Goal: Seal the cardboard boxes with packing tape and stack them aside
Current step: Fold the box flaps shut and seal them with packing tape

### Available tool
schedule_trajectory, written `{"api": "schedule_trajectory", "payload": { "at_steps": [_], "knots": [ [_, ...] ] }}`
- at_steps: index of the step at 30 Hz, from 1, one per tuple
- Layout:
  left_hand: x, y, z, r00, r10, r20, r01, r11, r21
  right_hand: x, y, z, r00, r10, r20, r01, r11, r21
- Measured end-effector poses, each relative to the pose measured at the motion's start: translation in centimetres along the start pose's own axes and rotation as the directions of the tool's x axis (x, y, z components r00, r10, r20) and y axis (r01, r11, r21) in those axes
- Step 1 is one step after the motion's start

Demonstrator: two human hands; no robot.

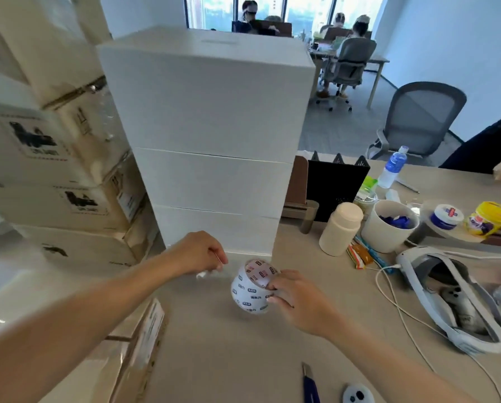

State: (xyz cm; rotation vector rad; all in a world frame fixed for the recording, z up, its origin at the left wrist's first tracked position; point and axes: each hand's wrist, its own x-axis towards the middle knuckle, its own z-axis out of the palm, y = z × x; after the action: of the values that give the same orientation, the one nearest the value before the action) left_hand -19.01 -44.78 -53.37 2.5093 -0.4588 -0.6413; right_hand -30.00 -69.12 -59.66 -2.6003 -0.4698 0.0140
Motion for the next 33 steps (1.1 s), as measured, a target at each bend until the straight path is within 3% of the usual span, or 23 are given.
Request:
{"api": "schedule_trajectory", "payload": {
  "at_steps": [10,12,15,21,27,33],
  "knots": [
    [-12.0,-9.2,-11.8,0.970,-0.050,-0.237,0.038,0.998,-0.054,9.2,-13.9,0.8,0.983,-0.171,-0.072,0.179,0.975,0.129],
    [-14.0,-12.0,-13.3,0.982,-0.067,-0.179,0.053,0.996,-0.078,10.2,-17.0,1.6,0.976,-0.208,-0.058,0.215,0.962,0.171],
    [-16.9,-17.4,-15.2,0.994,-0.105,0.026,0.108,0.965,-0.239,11.3,-21.7,3.7,0.980,-0.201,-0.006,0.196,0.945,0.262],
    [-19.5,-28.1,-16.2,0.937,-0.086,0.338,0.257,0.825,-0.504,13.2,-28.3,10.4,0.988,-0.138,0.064,0.096,0.895,0.436],
    [-19.5,-35.8,-15.8,0.914,-0.046,0.403,0.337,0.639,-0.691,15.6,-31.5,15.3,0.993,-0.022,0.114,-0.037,0.874,0.485],
    [-19.2,-39.1,-14.7,0.918,-0.012,0.395,0.335,0.553,-0.762,17.5,-32.9,17.7,0.987,0.060,0.149,-0.127,0.860,0.495]
  ]
}}
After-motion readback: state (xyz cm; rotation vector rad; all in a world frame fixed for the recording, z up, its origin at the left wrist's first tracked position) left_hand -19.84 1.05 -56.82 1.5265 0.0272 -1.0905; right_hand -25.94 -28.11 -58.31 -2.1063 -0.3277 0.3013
